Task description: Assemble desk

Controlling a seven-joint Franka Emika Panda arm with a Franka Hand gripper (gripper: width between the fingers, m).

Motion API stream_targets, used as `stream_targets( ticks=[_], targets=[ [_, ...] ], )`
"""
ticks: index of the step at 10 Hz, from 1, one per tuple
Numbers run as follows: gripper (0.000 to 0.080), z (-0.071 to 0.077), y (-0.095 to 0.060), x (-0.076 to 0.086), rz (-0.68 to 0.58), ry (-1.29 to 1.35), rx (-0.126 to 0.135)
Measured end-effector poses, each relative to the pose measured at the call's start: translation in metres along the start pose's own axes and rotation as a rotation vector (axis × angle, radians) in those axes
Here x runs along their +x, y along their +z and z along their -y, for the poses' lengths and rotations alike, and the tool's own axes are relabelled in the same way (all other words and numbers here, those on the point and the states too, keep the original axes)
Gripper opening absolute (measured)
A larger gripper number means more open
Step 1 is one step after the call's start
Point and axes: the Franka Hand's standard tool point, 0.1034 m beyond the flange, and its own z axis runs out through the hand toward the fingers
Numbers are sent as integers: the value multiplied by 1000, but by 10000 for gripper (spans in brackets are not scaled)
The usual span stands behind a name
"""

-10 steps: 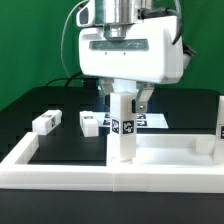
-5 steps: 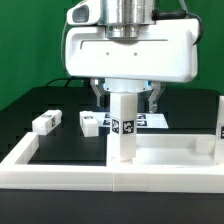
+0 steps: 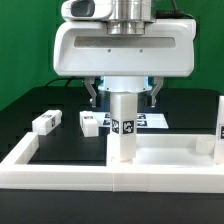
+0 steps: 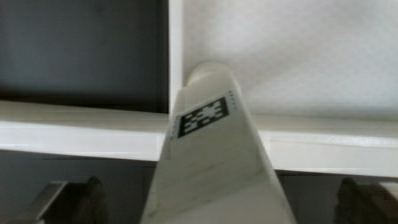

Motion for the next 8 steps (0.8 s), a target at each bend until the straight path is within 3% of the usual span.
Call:
stream_targets(
  ticks=[3,5,8],
  targets=[
    [622,0,0,0,2,-89,-2],
    [285,0,0,0,2,-86,-2],
    [286,0,1,0,1,-19,0]
  ],
)
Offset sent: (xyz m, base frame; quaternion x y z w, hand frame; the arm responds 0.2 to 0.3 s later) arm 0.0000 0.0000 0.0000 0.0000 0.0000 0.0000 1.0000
